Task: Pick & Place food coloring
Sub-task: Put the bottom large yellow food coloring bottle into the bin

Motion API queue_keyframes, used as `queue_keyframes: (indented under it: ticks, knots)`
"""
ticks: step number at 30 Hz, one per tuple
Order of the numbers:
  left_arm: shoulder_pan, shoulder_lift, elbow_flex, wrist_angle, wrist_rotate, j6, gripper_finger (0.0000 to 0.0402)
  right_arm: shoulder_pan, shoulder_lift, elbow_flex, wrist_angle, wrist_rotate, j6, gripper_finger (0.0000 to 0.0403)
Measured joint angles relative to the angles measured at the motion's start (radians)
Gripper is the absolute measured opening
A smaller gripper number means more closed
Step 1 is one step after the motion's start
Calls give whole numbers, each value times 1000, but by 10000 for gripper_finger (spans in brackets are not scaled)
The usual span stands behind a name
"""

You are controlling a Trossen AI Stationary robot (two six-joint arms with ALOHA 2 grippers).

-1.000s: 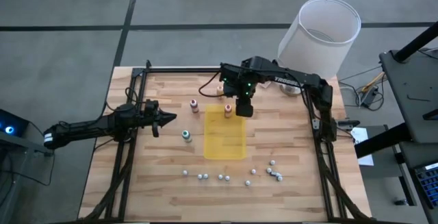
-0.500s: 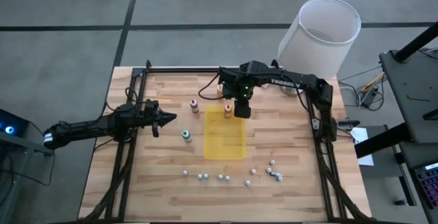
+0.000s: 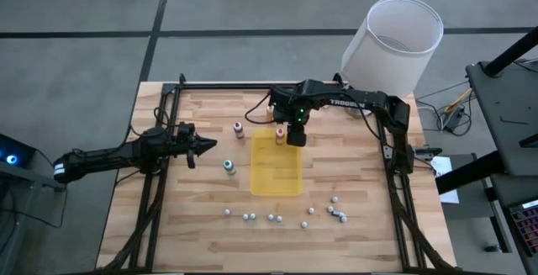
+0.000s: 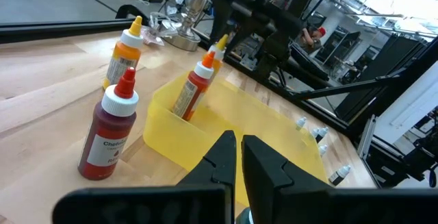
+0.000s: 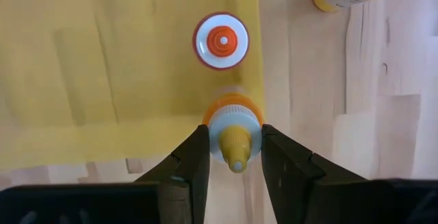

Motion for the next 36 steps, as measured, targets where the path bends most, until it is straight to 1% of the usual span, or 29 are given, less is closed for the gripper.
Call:
queue_keyframes:
  ticks: [7,36]
  knots:
    - [0,0,0,0,0,0,0,-1,-2,-31,52,-1,4,103]
    - [0,0,0,0,0,0,0,-5,-2,-59,91,-11,21,102]
